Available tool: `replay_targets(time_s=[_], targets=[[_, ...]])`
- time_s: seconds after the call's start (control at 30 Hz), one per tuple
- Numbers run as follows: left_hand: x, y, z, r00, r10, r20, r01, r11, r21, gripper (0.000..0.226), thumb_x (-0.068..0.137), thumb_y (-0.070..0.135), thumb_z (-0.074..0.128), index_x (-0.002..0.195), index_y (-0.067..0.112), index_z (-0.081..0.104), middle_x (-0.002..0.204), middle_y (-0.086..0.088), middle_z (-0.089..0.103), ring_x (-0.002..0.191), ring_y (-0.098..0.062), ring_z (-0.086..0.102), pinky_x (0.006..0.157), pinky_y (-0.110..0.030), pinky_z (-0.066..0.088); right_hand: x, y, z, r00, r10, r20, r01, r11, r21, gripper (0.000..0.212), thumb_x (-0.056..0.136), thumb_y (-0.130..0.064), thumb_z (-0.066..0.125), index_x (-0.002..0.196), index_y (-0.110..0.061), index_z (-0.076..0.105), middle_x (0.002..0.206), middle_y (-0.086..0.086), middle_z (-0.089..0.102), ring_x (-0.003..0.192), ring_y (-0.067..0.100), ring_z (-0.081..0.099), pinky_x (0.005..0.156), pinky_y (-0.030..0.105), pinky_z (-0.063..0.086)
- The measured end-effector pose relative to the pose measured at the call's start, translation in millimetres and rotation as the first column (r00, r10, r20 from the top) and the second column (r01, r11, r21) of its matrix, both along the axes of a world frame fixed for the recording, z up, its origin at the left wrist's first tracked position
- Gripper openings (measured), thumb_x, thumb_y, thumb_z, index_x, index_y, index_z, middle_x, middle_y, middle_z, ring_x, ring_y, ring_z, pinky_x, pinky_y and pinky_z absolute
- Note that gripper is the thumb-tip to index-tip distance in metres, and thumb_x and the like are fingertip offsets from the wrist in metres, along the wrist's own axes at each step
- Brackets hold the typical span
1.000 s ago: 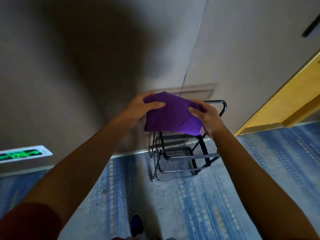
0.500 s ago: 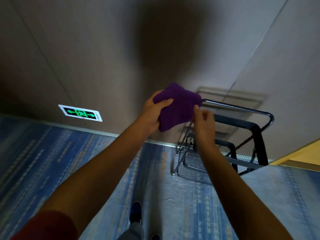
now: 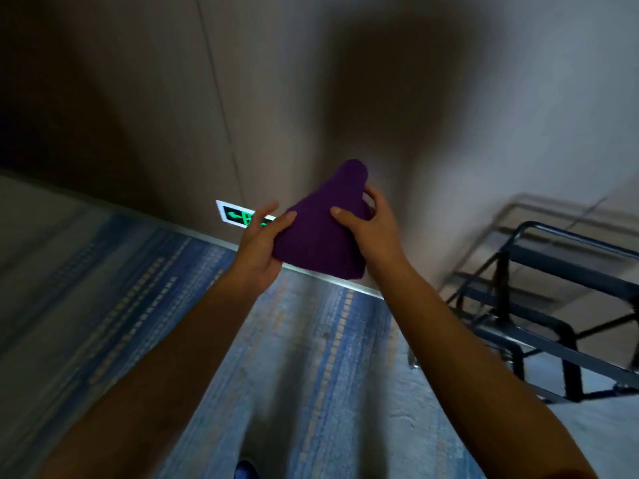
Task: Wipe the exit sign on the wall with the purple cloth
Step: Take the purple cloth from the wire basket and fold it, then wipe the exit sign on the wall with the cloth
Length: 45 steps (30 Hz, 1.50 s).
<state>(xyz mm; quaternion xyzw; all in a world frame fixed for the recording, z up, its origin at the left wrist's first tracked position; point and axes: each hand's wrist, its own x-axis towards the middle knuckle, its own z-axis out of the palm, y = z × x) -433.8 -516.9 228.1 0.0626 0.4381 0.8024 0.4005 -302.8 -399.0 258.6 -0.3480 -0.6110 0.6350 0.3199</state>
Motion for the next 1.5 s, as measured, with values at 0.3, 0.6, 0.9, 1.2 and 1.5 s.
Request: replay_targets(time_s=[0.3,0.6,0.9,1.2,1.5], targets=[[-178,-84,-33,0.935,0.066,-0.348,-0.142,0.97,-0.197,0.07,0.079,-0.017,0.064,0.13,0.03,0.056,0.106,-0.009,0.069,0.087,-0.014,0.068,0.069,-0.023,0.06,-168,-58,-36,0.999,0.016,-0.032,-0.015,0.999,0.05,0.068,0.071,-0.01,0.086,0.13,-0.032,0.058,0.136,0.006,0.061,0.118,0.026,0.064,0.097,0.052,0.057],[-336,-38,-53,0.861,-0.171,-0.478,-0.079,0.885,-0.459,0.045,0.088,-0.005,0.075,0.125,0.015,0.061,0.098,-0.004,0.062,0.096,-0.024,0.059,0.084,-0.041,0.05,-302,-12,-57,0.978,0.202,-0.043,-0.202,0.979,0.001,0.063,0.071,0.002,0.078,0.12,-0.035,0.067,0.129,0.008,0.065,0.114,0.031,0.066,0.095,0.051,0.058],[-463,34,-38,0.533,-0.484,-0.694,0.157,0.862,-0.481,0.063,0.085,0.019,0.085,0.135,0.039,0.053,0.13,0.016,0.063,0.114,0.019,0.057,0.093,-0.003,0.045,-443,45,-64,0.905,0.33,-0.269,-0.384,0.906,-0.178,0.057,0.074,0.013,0.067,0.118,-0.023,0.063,0.119,0.009,0.067,0.107,0.026,0.065,0.093,0.043,0.055],[-566,84,-55,0.593,-0.686,-0.421,0.457,0.718,-0.525,0.028,0.09,0.013,0.079,0.111,0.029,0.071,0.099,0.011,0.081,0.092,-0.009,0.077,0.071,-0.019,0.06,-502,85,-86,0.993,0.105,-0.053,-0.11,0.989,-0.1,0.058,0.079,0.007,0.078,0.131,-0.011,0.062,0.116,0.004,0.072,0.109,0.019,0.07,0.082,0.029,0.06],[-653,133,-121,0.307,-0.867,-0.393,0.649,0.493,-0.58,0.03,0.087,0.005,0.08,0.108,0.024,0.071,0.095,0.009,0.081,0.088,-0.006,0.075,0.073,-0.02,0.059,-556,77,-161,0.988,-0.149,0.037,0.154,0.949,-0.276,0.084,0.083,0.001,0.075,0.154,-0.022,0.036,0.148,0.009,0.048,0.127,0.02,0.054,0.09,0.03,0.05]])
